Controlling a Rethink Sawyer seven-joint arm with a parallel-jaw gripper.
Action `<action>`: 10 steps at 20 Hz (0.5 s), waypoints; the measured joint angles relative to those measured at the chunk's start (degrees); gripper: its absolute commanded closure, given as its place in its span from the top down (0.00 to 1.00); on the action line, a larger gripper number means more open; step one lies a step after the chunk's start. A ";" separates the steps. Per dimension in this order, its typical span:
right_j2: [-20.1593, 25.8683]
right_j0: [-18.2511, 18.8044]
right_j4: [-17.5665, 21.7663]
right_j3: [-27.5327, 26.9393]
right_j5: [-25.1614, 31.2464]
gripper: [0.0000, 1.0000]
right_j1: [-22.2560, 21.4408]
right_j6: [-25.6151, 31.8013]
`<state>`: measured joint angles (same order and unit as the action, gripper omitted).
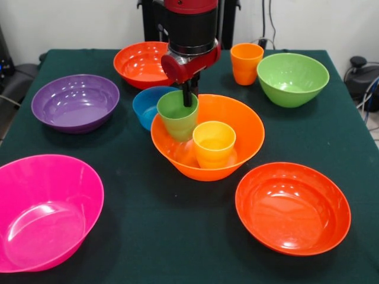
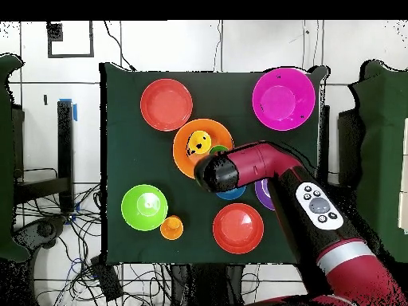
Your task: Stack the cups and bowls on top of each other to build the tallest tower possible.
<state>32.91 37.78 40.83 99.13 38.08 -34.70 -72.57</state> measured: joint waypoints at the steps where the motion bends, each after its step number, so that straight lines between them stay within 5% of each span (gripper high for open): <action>1: -0.16 0.00 0.00 0.00 -0.49 0.00 0.00 0.00; 10: -0.88 -0.38 0.04 0.00 -2.81 0.00 0.00 0.00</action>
<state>32.03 37.40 40.87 99.13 35.27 -34.70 -72.57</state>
